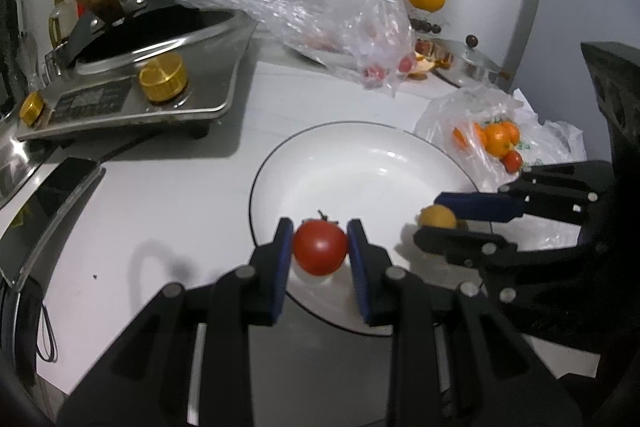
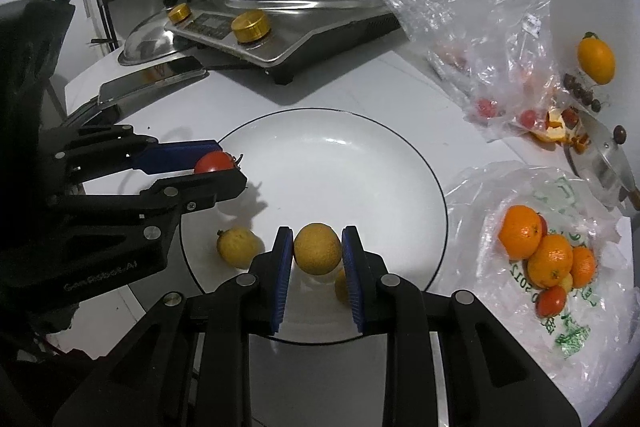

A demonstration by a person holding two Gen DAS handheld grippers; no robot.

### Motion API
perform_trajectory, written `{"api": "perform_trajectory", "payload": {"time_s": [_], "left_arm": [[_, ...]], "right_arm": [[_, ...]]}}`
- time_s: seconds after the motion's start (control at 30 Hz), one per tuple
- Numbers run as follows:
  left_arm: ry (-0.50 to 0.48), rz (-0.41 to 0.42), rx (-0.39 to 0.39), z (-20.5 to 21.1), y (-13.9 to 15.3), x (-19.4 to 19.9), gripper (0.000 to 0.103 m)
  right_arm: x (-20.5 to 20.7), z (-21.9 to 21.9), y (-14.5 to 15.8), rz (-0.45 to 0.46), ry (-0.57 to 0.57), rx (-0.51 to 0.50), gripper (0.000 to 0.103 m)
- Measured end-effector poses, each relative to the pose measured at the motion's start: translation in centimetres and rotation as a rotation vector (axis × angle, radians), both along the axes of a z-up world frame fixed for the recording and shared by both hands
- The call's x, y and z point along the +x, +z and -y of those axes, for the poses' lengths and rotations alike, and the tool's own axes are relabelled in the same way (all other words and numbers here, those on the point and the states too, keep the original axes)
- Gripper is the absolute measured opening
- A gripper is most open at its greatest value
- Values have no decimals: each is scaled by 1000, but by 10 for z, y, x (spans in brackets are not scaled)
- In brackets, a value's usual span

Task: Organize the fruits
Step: 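Lower the tomato and yellow fruit onto the plate and open both tools, then move both open tools from the plate back over the fruit bag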

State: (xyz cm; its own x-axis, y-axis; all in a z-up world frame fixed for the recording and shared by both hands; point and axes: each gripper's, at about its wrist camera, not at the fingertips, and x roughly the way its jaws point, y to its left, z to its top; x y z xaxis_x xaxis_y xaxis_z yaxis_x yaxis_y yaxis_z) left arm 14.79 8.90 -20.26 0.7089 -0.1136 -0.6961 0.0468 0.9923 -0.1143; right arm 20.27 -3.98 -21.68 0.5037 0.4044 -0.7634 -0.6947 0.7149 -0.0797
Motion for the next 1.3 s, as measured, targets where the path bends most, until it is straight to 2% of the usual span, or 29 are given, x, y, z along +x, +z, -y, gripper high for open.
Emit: {"api": "perform_trajectory", "payload": {"time_s": [0.47, 0.53, 0.97, 1.07, 1.1, 1.17, 1.2, 1.3], "left_arm": [[26, -30, -12, -1, -1, 3, 30], [29, -32, -6, -1, -1, 3, 33], [19, -2, 28, 13, 14, -8, 34], [18, 2, 37, 18, 18, -10, 35], [17, 4, 40, 20, 19, -11, 36], [16, 8, 44, 24, 22, -12, 44], [18, 14, 41, 25, 24, -13, 54], [18, 27, 43, 32, 30, -15, 55]], "right_arm": [[4, -1, -8, -35, 7, -5, 27], [4, 0, -7, -36, 7, -3, 28], [-7, 16, 10, 7, -18, 21, 30], [-10, 24, 16, 23, -30, 30, 36], [-11, 27, 18, 28, -34, 33, 37], [-13, 32, 22, 38, -43, 37, 38], [-14, 36, 23, 43, -50, 39, 39], [-16, 48, 29, 57, -69, 50, 40]]}}
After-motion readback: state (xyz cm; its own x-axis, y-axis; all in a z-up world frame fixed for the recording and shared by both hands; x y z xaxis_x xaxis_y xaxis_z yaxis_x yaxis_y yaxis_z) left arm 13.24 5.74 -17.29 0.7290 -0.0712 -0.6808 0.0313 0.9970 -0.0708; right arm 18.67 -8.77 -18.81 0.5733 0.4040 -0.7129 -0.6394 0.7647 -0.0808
